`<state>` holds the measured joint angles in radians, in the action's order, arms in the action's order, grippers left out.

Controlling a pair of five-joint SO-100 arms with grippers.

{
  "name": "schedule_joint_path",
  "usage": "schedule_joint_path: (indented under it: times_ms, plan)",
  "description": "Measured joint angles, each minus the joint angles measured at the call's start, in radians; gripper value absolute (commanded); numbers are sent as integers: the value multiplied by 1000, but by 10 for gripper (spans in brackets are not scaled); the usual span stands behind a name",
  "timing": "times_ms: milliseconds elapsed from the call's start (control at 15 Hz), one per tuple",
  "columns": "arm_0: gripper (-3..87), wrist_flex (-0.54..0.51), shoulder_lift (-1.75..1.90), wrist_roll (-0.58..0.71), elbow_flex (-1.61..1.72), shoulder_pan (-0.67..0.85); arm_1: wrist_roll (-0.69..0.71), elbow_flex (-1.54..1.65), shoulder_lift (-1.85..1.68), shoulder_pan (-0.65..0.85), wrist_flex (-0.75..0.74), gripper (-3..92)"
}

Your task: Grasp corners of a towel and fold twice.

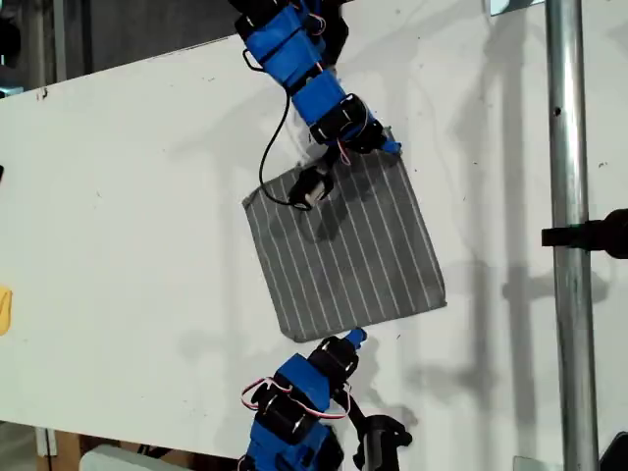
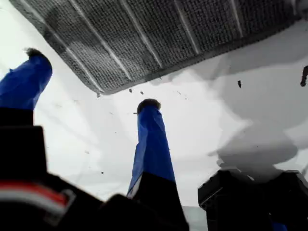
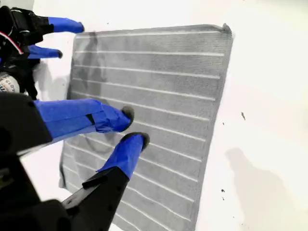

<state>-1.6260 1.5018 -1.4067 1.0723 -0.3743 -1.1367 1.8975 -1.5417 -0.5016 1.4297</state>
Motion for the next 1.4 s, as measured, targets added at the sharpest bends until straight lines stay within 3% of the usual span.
schedule_joint_path:
  times_ms: [600,800,1067,1400]
  plan:
    - [67,0,-9,-17,0,-11,34,-92,20,20,58,360]
    - [68,0,-9,-26,0,-15,35,-61,146,20,-118,319]
    - [68,-9,-9,-46,0,-17,72,-67,210,49,-202,283]
    - [70,-15,-9,-54,0,-20,89,-137,49,55,34,316]
